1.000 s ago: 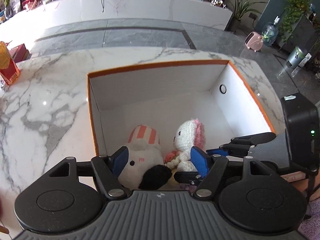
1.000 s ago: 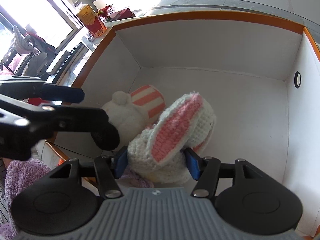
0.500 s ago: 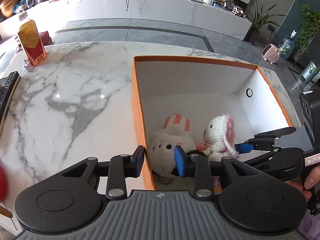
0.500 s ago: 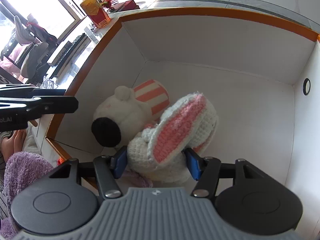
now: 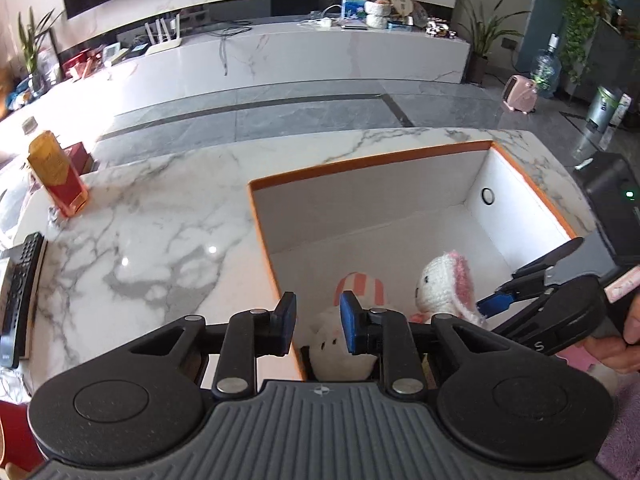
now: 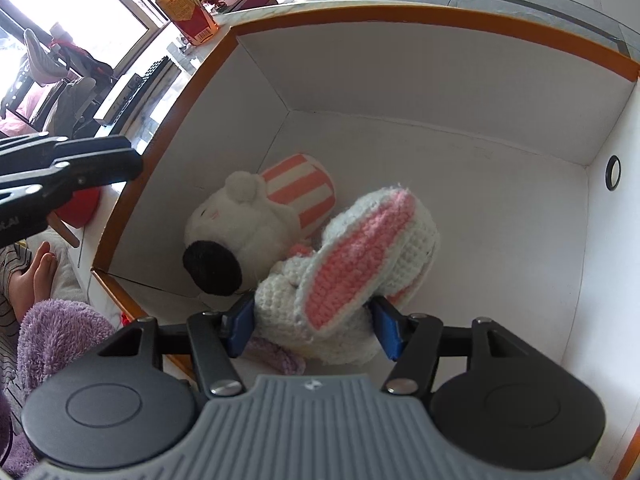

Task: Organize objects
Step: 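Open the left tool to release the striped-hat plush while the right tool releases the bunny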

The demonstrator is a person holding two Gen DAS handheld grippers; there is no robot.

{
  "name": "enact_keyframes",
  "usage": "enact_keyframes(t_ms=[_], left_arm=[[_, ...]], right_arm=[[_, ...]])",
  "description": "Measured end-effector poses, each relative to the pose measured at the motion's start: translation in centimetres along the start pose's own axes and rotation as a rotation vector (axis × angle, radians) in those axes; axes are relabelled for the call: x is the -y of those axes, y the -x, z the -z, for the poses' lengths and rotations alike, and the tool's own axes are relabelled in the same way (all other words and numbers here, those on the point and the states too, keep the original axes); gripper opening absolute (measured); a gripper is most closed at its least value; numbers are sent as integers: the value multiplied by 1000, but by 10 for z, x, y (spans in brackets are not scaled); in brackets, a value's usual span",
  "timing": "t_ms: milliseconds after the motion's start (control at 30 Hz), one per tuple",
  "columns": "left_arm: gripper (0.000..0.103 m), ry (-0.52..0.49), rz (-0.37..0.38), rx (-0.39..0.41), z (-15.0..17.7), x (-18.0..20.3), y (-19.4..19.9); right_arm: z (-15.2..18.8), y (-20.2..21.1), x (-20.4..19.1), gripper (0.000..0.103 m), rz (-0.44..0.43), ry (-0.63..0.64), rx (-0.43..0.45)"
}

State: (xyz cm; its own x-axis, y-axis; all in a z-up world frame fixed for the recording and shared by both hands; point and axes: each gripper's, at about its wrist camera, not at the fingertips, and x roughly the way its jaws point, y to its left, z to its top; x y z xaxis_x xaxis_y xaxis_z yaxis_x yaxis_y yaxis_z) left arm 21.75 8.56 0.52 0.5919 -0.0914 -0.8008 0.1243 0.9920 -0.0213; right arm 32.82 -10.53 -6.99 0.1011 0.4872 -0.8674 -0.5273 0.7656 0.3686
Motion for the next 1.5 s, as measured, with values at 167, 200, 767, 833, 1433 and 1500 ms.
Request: enact_keyframes(t_ms=[167, 200, 767, 833, 1433, 1500], left_arm=[[31, -121, 49, -57, -14, 27, -15], [31, -141, 54, -73, -16, 31, -21], [45, -204, -27, -374, -30, 54, -119], [45, -182, -28, -396, -33, 53, -123], [31, 176, -34, -640, -40, 7, -115], [31, 186, -32, -636, -40, 7, -112]], right_arm=[[-3, 7, 3, 66, 4, -21, 16], [-3, 10, 3, 67, 6, -24, 27], [-3, 1, 6, 71, 32, 35, 39], [-3, 1, 8, 71, 22, 30, 42], [-12, 2, 7, 65, 1, 153, -7], [-14, 3, 4, 61, -6, 178, -14]])
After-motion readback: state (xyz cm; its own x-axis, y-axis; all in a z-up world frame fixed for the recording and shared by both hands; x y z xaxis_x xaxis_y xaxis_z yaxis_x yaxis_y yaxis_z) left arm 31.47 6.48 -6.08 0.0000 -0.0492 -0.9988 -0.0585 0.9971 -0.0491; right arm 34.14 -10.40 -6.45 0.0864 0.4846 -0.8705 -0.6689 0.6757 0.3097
